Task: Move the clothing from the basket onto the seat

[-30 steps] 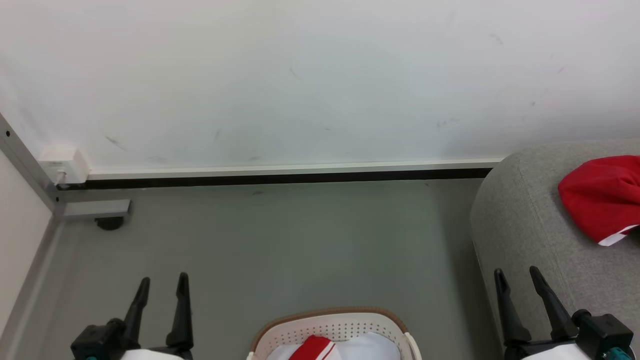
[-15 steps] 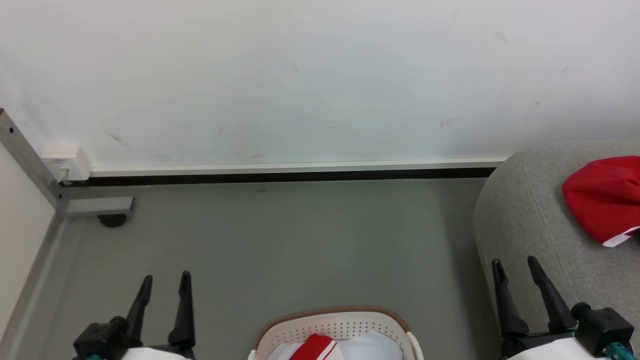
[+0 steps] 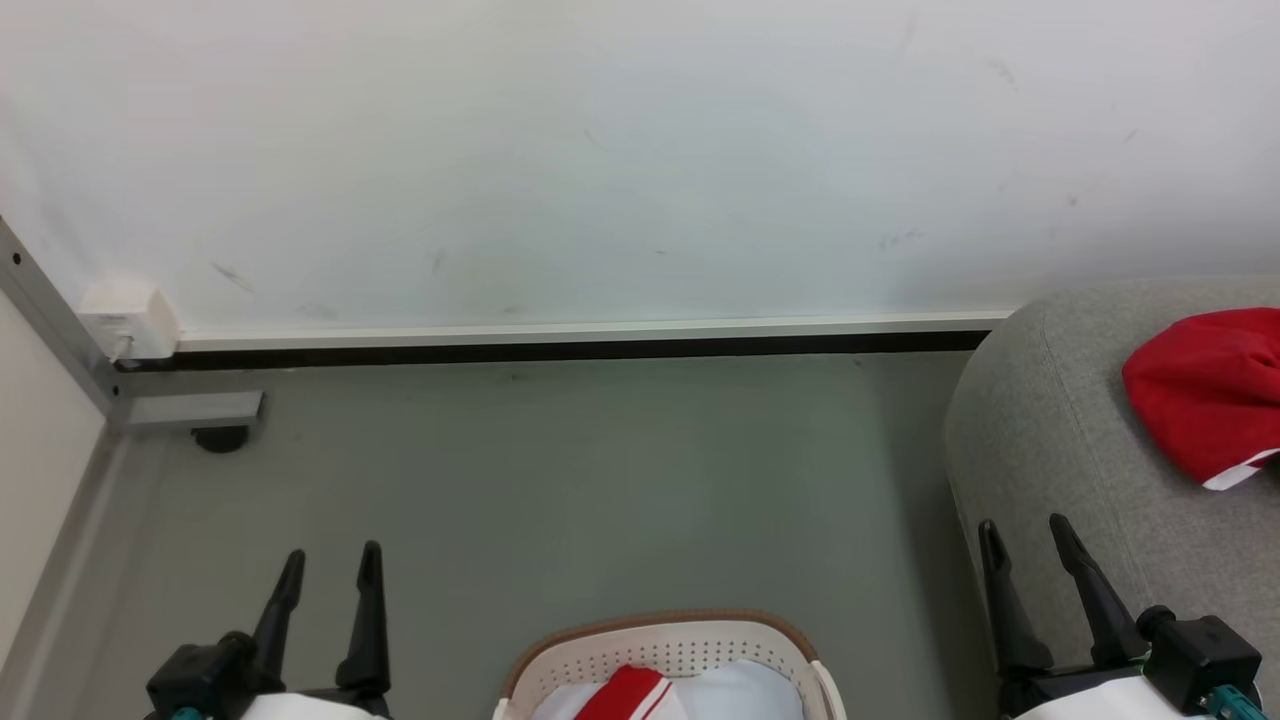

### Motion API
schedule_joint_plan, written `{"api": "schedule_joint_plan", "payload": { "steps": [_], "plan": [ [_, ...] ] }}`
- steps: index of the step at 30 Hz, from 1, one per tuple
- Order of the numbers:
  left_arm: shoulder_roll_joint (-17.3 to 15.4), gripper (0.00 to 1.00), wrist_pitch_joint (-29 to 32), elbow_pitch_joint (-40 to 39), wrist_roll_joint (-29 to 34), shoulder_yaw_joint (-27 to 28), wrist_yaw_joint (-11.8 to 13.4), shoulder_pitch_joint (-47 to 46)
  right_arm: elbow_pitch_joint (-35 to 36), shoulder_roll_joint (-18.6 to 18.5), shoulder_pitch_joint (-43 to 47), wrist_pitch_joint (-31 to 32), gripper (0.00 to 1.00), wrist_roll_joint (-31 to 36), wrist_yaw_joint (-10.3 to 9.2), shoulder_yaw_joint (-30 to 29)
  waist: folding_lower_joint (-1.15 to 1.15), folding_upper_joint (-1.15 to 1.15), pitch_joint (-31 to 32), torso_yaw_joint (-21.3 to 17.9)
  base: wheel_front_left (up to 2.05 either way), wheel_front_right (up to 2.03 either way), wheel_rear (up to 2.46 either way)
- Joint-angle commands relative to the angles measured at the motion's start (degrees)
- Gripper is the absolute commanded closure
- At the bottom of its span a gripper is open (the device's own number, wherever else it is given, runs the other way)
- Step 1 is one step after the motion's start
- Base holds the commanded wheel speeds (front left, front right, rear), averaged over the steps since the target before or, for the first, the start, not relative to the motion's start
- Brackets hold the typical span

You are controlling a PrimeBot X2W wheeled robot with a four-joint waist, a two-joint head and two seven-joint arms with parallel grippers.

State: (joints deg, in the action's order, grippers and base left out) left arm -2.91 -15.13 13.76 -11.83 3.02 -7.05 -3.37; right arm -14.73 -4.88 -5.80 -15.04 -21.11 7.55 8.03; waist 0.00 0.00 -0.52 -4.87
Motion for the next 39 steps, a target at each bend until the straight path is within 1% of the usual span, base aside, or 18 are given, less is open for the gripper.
{"api": "schedule_joint_plan", "payload": {
  "steps": [1, 9, 15, 20, 24, 32, 33, 37, 39],
  "plan": [
    [-0.1, 0.0, 0.0, -0.1, 0.4, 0.2, -0.1, -0.3, -0.1, 0.0, -0.6, -0.2, 0.0, 0.0, -0.13, 0.0, 0.0, 0.0, -0.1, -0.1, 0.0, 0.0, 0.0],
    [-0.1, 0.0, 0.0, 1.8, -0.4, -1.5, -0.3, -1.2, -0.7, -0.7, -1.5, -0.2, 0.0, -0.8, -0.13, 0.2, 0.0, 0.0, -1.4, -1.5, 0.0, 0.0, 0.0],
    [-0.2, 0.0, 0.0, 4.6, 0.4, -3.5, -0.4, -3.2, -0.8, -1.2, -2.6, -0.2, 0.0, -0.4, -0.13, -0.7, 0.0, 0.0, -4.3, -3.9, 0.0, 0.0, 0.0],
    [-1.6, 0.0, 0.0, 7.9, -0.3, -6.2, -0.5, -6.3, -0.6, -0.9, -4.3, -0.2, 0.0, -0.3, -0.13, -1.0, 0.0, 0.0, -7.8, -6.7, 0.0, 0.0, 0.0],
    [-3.9, 0.0, 0.1, 12.0, -1.4, -10.1, -0.5, -9.1, -0.3, -0.6, -5.7, -0.2, 0.0, -0.1, -0.13, -1.7, 0.0, 0.0, -10.6, -8.7, 0.0, 0.0, 0.0],
    [-8.3, 0.0, 1.7, 19.9, -3.9, -20.5, -0.4, -17.3, 1.5, 0.5, -8.7, -0.2, 0.0, 0.4, -0.13, -2.7, 0.0, 0.0, -16.6, -11.8, 0.0, 0.0, 0.0],
    [-8.3, 0.0, 1.7, 19.9, -3.9, -20.5, -0.4, -17.3, 1.5, 0.5, -8.7, -0.2, 0.0, 0.4, -0.13, -2.7, 0.0, 0.0, -16.6, -11.8, 0.0, 0.0, 0.0],
    [-9.8, 0.0, 4.2, 24.4, -5.2, -26.1, -0.4, -20.8, 2.4, 1.0, -9.7, -0.2, 0.0, 0.3, -0.13, -3.0, 0.0, 0.0, -19.3, -13.3, 0.0, 0.0, 0.0],
    [-10.6, 0.0, 6.4, 27.3, -5.4, -29.4, -0.4, -22.4, 2.7, 1.4, -10.0, -0.2, 0.0, 0.3, -0.13, -3.3, 0.0, 0.0, -20.7, -14.0, 0.0, 0.0, 0.0]
  ]
}}
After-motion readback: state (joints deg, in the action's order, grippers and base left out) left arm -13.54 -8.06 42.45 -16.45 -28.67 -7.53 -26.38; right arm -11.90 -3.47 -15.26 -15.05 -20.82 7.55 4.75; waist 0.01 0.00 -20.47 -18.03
